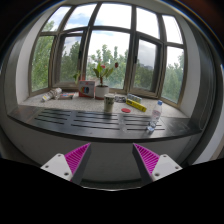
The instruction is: Pour water
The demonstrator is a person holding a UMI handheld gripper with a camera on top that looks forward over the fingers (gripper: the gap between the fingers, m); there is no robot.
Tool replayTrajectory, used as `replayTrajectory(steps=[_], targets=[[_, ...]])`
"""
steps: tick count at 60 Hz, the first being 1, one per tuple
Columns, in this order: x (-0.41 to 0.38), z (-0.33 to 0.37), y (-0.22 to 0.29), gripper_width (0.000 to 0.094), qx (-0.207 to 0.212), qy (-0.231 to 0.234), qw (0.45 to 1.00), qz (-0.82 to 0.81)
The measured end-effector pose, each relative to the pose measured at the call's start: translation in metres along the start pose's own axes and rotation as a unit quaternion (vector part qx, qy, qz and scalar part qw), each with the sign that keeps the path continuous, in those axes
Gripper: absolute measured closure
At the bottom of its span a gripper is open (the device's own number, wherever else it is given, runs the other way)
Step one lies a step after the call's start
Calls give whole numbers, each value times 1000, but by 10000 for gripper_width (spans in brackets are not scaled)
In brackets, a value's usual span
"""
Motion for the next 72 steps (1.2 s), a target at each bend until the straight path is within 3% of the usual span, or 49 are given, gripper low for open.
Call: replayTrajectory(steps=[12,24,43,54,59,63,66,72], targets=[[39,-18,-36,83,-24,-18,999,-14],[130,-90,-81,81,-31,-34,999,-14],[252,-271,-8,79,62,-54,996,-33],[293,-366,30,90,88,-44,995,-31],[297,-392,43,145,98,-47,993,-35],[299,-405,52,273,107,-43,993,-36],[308,-414,56,445,115,-42,992,-36],[303,-412,60,524,128,-44,990,-42]])
Point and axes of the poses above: the point between the fingertips, and its own axes, seen from behind it with the camera up: x to the right, y up, z backward, against the way the camera looks, the point moved 3 cm from there along z, backward, against the way the camera looks
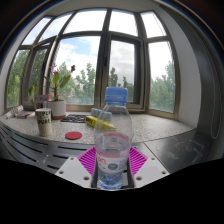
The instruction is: Pour water
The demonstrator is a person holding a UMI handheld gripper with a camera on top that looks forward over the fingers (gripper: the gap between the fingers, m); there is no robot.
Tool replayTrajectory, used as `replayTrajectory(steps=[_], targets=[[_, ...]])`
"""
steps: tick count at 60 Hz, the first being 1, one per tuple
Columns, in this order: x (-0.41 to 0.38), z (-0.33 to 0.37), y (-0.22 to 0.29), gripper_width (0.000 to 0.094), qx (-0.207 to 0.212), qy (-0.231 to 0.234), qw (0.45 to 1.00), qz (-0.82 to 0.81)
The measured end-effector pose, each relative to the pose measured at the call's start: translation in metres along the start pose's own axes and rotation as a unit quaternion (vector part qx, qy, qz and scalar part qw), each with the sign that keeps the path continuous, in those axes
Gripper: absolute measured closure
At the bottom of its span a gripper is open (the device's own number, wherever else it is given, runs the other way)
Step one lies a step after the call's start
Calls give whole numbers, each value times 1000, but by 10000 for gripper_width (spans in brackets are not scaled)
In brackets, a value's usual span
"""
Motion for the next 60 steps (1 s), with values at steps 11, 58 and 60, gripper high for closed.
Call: replayTrajectory(steps=[11,58,60], targets=[[1,-1,0,626,1,-18,1000,11],[-99,-89,346,628,168,-292,709,619],[-120,-98,350,628,176,-280,676,659]])
Point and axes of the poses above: the point between the fingertips, and its own axes, seen from behind it with the camera up: x to the right, y up, z backward, against the way the camera looks, the point moved 3 cm from there along z, backward, against the way the camera looks
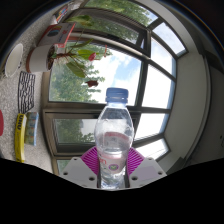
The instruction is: Pour water
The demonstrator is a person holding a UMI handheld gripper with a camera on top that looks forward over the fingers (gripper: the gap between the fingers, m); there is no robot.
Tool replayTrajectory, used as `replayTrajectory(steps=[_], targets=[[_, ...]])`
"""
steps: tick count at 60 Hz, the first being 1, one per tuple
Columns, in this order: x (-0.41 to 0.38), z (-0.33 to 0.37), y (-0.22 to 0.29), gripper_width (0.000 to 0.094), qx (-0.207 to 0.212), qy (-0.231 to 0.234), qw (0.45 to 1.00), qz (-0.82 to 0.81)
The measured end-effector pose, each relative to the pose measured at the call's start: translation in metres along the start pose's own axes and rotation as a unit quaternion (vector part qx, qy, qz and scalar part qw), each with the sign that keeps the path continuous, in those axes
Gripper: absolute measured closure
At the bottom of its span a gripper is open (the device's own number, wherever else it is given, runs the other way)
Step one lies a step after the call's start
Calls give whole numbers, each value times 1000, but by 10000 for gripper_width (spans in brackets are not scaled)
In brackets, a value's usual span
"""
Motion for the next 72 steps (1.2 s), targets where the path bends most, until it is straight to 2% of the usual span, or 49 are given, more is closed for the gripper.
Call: replayTrajectory(steps=[8,16,22,31,36,43,49,53,56,62,72], targets=[[-41,-9,81,626,124,26,980,154],[-100,0,135,626,225,50,936,266],[-135,13,152,627,271,65,907,315],[-161,24,166,627,298,78,889,339],[-156,21,164,625,295,82,897,320],[-119,5,160,624,268,74,933,229],[-56,-13,147,627,213,60,973,66],[-17,-19,131,625,174,70,977,-103],[4,-17,121,625,151,78,960,-222],[14,-17,98,626,110,120,888,-431],[-61,2,76,625,33,218,742,-633]])
Point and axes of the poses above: the point between the fingertips, and its own axes, seen from behind it with the camera up: x to the right, y up, z backward, against the way the camera looks, the point moved 3 cm from there along z, backward, against the way the camera looks
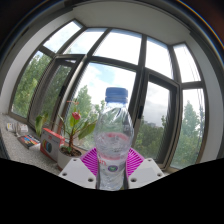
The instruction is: Pour water
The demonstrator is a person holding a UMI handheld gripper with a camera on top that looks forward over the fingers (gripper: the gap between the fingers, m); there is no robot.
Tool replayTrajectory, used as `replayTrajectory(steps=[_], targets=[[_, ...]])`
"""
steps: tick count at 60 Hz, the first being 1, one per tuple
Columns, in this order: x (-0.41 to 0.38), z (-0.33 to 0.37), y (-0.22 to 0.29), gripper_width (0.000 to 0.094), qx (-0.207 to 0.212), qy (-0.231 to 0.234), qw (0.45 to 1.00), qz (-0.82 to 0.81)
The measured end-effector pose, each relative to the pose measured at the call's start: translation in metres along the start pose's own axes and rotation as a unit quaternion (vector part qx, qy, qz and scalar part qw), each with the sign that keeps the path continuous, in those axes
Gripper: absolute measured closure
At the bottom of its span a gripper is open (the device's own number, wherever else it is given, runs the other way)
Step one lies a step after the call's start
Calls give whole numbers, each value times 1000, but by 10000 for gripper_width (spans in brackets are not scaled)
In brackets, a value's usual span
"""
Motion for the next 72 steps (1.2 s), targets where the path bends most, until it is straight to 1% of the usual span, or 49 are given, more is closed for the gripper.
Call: replayTrajectory(steps=[3,4,7,11,12,15,25,26,27,29,31,33,37,39,41,42,45,47,48,52,55,62,72], targets=[[-1,-2,-39,625,-33,12,999,-42],[-16,1,-59,626,-43,12,997,-57],[-10,1,-95,624,-78,24,993,-90],[-16,3,-142,625,-114,41,986,-111],[-26,1,-158,625,-122,40,985,-112],[-29,6,-185,625,-140,44,984,-101],[-48,9,-256,627,-191,70,971,-128],[-49,10,-256,621,-199,73,969,-129],[-49,5,-251,625,-173,69,974,-130],[-50,8,-257,620,-177,68,975,-118],[-51,6,-253,604,-168,68,977,-116],[-45,10,-249,568,-171,66,976,-118],[-51,4,-257,493,-181,63,973,-130],[-50,5,-259,447,-191,64,971,-131],[-48,10,-257,366,-203,63,968,-131],[-47,12,-257,303,-208,63,967,-132],[-45,18,-251,65,-213,61,966,-134],[-43,21,-248,111,-213,56,966,-133],[-42,25,-245,116,-214,51,967,-131],[-36,40,-233,71,-218,35,968,-119],[-32,55,-224,83,-226,26,967,-115],[-35,105,-201,77,-249,1,962,-113],[-50,199,-159,81,-264,-38,958,-108]])
Point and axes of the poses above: the point between the fingertips, and its own axes, seen from behind it with the camera up: x to the right, y up, z backward, against the way the camera looks, the point moved 3 cm from there along z, backward, against the way the camera looks
